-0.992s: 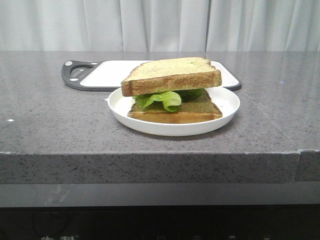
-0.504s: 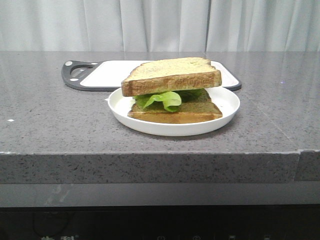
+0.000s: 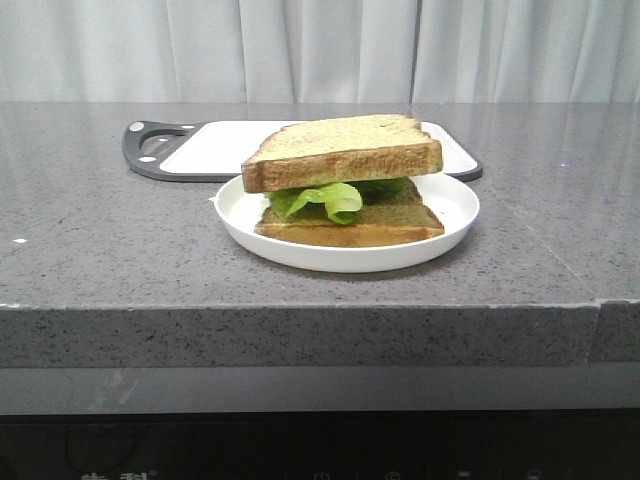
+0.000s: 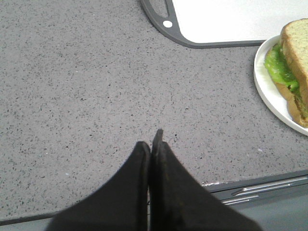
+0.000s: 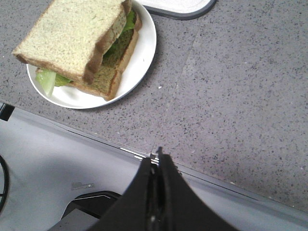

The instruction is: Left arm grabs bread, right arm adds lettuce

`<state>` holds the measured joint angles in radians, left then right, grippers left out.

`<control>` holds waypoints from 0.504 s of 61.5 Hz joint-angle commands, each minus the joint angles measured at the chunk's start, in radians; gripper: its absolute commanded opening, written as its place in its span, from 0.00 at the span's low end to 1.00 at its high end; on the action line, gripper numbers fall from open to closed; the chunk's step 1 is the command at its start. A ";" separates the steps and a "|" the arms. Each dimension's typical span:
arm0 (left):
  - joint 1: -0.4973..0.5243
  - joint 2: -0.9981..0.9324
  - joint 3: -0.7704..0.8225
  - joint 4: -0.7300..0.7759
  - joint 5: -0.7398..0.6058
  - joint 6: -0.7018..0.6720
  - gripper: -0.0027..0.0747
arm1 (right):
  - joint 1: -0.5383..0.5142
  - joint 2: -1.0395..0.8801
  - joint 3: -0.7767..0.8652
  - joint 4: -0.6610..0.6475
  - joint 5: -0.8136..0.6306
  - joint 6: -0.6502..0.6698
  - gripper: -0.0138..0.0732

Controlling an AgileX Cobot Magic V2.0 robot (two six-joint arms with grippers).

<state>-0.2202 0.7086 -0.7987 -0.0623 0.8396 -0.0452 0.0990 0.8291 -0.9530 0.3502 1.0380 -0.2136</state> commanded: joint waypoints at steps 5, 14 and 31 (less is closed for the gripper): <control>0.003 -0.001 -0.026 -0.009 -0.073 -0.010 0.01 | -0.007 -0.005 -0.027 0.039 -0.037 0.003 0.02; 0.003 -0.001 -0.026 -0.009 -0.073 -0.010 0.01 | -0.007 -0.005 -0.027 0.039 -0.037 0.003 0.02; 0.043 -0.082 -0.003 -0.004 -0.142 -0.010 0.01 | -0.007 -0.005 -0.027 0.039 -0.037 0.003 0.02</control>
<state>-0.2057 0.6796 -0.7883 -0.0670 0.8205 -0.0452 0.0990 0.8291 -0.9530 0.3633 1.0425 -0.2136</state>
